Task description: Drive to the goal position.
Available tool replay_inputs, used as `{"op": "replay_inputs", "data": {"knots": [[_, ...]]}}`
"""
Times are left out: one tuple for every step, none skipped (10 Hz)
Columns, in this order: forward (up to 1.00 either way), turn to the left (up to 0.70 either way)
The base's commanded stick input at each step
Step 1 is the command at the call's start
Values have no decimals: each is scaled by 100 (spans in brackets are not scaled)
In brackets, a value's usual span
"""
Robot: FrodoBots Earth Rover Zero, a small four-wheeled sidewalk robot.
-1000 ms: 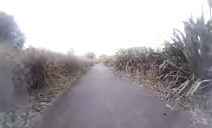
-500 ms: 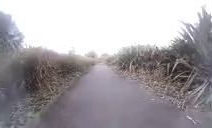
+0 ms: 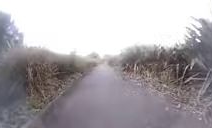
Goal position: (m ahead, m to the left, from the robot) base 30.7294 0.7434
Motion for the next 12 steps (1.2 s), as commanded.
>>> {"op": "replay_inputs", "data": {"knots": [[70, 0], [70, 0], [70, -4], [70, -16], [70, -29], [70, -35], [70, -35], [70, -35], [70, -35], [70, -35], [70, -35], [70, -35]]}}
